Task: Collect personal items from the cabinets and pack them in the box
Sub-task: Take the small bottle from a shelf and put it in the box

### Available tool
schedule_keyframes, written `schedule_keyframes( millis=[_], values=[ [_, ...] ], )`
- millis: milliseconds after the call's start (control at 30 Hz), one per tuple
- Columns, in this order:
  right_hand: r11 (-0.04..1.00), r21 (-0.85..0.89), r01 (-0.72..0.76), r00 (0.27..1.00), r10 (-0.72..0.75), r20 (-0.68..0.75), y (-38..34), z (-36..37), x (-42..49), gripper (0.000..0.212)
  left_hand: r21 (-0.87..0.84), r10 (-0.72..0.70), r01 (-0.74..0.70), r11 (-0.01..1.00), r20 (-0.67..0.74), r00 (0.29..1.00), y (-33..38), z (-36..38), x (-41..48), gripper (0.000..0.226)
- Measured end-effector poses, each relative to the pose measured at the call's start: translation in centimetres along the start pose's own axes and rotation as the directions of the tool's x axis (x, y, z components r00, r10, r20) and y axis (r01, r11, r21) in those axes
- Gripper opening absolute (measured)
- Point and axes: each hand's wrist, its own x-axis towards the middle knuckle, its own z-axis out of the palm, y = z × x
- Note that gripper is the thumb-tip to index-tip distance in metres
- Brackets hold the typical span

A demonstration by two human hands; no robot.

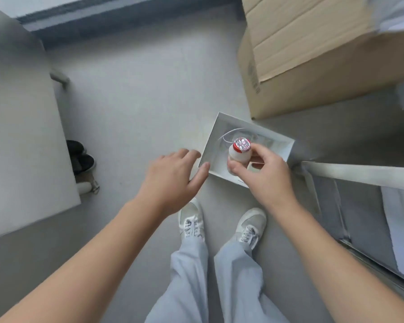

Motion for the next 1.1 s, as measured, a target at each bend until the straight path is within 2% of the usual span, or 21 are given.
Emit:
schedule_keyframes(
  millis=[200, 433, 833, 1100],
  values=[
    [0.999, -0.032, -0.029, 0.998, 0.031, 0.050, 14.0, 7.3, 6.2, 0.029, 0.008, -0.034, 0.034, 0.999, 0.068, 0.997, -4.9, 13.7, 6.1, 0.047],
    [0.996, -0.057, -0.074, 0.990, 0.080, 0.115, 22.3, 13.2, 12.0, 0.032, -0.021, -0.038, 0.038, 0.999, 0.005, 0.999, -8.8, 19.4, 10.2, 0.045],
    [0.988, -0.107, -0.109, 0.943, 0.137, 0.303, 24.8, 16.4, 15.6, 0.038, -0.040, -0.065, 0.066, 0.997, 0.032, 0.997, -11.1, 21.2, 10.6, 0.048],
    [0.985, -0.126, -0.122, 0.933, 0.157, 0.323, 22.4, 14.5, 14.2, 0.051, -0.022, -0.078, 0.079, 0.997, 0.055, 0.995, -10.7, 19.8, 9.4, 0.049]
  ],
)
